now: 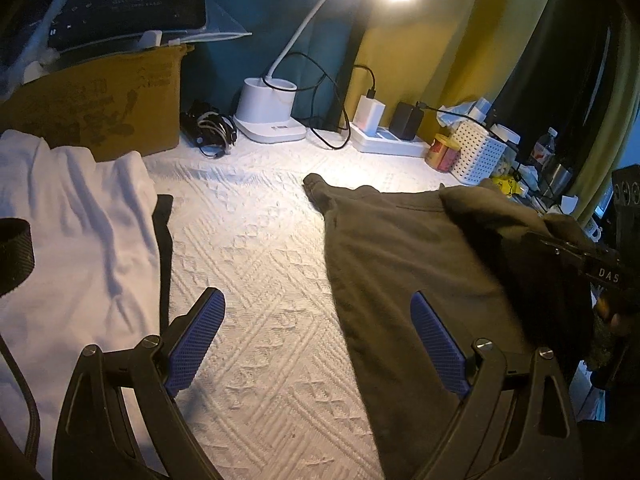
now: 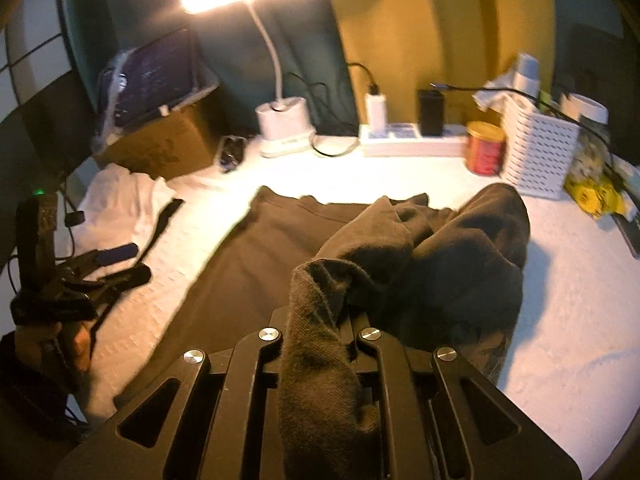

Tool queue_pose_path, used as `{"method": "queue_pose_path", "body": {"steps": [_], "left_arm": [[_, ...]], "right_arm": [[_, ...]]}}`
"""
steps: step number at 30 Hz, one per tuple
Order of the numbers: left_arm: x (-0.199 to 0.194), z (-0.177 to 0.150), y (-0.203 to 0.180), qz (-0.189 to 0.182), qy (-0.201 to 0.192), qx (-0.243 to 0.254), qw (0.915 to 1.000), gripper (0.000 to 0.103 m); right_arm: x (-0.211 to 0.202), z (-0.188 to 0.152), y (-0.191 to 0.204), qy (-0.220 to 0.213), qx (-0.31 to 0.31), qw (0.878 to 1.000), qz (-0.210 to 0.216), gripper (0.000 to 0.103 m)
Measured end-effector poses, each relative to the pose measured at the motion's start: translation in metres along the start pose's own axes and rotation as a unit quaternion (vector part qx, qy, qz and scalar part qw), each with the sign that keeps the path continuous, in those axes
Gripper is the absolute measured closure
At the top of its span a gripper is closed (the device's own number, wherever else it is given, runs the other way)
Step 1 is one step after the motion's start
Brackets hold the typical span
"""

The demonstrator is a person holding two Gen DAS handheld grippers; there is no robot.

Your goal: Fold small clothes

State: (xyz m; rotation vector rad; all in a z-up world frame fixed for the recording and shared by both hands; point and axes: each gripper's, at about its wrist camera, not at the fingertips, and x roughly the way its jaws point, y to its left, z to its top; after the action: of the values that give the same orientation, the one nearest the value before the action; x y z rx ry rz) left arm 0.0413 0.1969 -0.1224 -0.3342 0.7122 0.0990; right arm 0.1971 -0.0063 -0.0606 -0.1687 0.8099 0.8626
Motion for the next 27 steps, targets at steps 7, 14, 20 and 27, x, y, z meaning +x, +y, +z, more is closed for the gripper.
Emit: {"method": "queue_pose_path", "body": {"steps": [7,14,20,27], "left_arm": [[-0.012,-0.003,0.004,0.008,-0.008,-0.002,0.9999,0.01],[-0.019,-0.007,0.009,0.016,-0.01,-0.005,0.9998,0.01],[-0.02,-0.009,0.008,0.024,-0.009,-0.003,0.9997,0.01],[-0.023,-0.006,0.002,0.031,-0.012,0.008,0.9994,0.01]], "right_arm": [[0.006,0.002,0.031,-0.005,-0.029,0.999,0.042,0.092],[0.026,-0.015,0.065,0.045,-0.076,0.992,0.087,0.091],[0.048,-0.041,0.089,0.113,-0.106,0.984,0.085,0.084],[0.018,-0.051,0.108,0.101,-0.121,0.981,0.109,0.054]]}}
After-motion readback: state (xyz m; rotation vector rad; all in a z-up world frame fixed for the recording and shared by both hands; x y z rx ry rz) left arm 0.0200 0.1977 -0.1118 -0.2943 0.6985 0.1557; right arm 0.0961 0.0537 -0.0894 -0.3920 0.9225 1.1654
